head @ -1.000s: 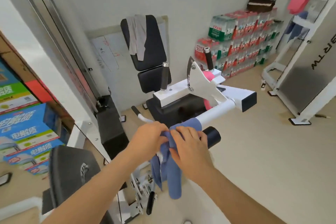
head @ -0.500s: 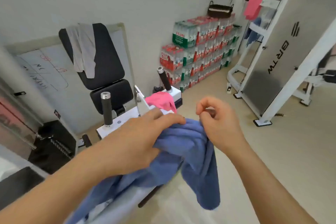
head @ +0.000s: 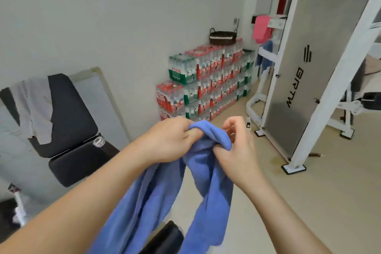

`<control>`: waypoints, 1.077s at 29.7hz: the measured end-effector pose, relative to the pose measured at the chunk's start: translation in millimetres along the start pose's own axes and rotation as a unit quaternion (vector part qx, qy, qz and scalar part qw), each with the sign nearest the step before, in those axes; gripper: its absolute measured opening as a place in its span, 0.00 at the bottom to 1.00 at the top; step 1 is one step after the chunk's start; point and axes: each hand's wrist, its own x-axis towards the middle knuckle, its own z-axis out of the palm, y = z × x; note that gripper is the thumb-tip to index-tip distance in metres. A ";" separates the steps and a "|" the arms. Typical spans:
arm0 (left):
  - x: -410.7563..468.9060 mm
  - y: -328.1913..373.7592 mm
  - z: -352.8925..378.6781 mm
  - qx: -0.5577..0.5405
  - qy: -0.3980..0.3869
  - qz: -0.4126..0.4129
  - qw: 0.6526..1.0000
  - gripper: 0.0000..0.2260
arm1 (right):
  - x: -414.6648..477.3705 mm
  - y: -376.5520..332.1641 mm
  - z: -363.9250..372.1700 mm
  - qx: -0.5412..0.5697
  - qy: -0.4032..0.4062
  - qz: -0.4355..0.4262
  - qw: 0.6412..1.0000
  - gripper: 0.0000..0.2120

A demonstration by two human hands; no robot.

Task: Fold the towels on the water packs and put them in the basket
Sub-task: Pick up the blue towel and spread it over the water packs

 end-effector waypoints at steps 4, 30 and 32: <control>77.4 -14.6 8.1 -0.200 0.013 -0.113 0.973 0.18 | 67.9 53.2 -34.1 -0.164 -0.018 -0.060 0.985 0.16; 561.4 -136.0 38.6 -0.439 0.162 -0.095 0.878 0.14 | 574.2 207.5 26.3 0.078 -0.363 0.056 0.927 0.25; 600.0 -146.5 30.8 -0.442 0.148 -0.085 0.880 0.18 | 610.2 223.4 29.5 0.054 -0.370 0.003 0.927 0.19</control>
